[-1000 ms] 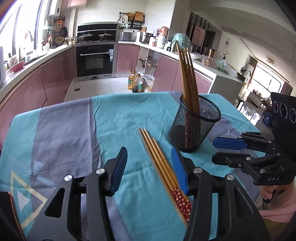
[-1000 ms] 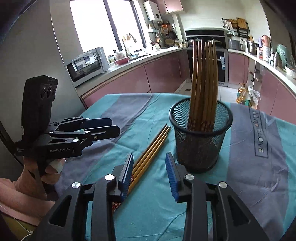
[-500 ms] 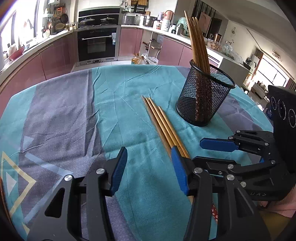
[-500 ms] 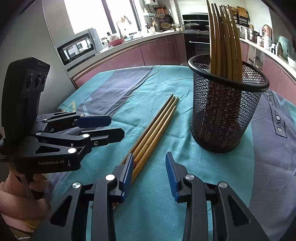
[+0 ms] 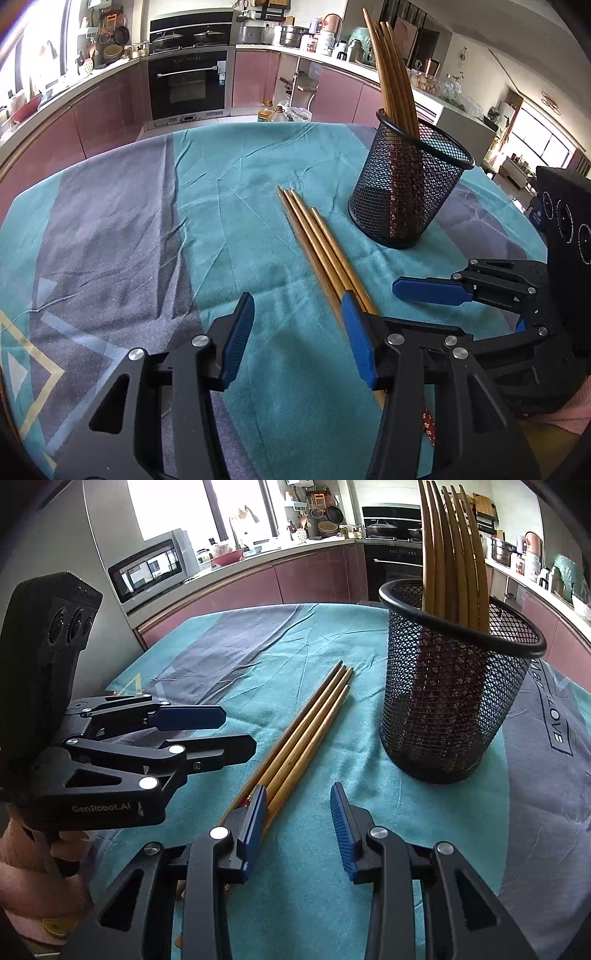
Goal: Organize utensils
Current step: 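Withdraw both tools from the cup back over the remaining chopsticks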
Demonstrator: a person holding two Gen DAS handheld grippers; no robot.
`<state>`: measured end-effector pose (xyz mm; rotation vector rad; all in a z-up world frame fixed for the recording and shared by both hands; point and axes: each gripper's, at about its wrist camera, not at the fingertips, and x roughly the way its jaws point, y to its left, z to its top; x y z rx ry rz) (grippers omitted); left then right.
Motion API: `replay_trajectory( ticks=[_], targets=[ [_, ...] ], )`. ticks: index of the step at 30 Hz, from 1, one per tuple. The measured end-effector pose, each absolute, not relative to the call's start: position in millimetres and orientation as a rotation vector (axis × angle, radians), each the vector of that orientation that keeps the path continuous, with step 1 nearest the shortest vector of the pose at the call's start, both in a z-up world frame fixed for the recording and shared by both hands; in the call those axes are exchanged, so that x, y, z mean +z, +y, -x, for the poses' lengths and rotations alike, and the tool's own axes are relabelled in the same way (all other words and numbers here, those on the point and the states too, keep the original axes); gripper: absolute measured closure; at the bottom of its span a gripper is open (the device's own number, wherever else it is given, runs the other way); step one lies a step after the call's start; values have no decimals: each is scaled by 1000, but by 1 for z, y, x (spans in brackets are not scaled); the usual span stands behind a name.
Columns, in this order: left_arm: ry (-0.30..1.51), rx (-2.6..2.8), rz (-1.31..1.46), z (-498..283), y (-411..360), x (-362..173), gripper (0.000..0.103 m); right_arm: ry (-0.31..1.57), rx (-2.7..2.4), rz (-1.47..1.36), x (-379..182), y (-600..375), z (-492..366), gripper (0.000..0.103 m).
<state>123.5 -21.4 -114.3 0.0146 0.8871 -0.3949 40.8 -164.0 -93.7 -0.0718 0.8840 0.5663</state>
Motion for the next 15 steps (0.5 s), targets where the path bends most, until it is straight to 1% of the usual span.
replay_trajectory(
  ticks=[15],
  targets=[
    [912,-410,-46,-140,-34,-122,55,896,558,73,-95,-168,-41,71]
  ],
)
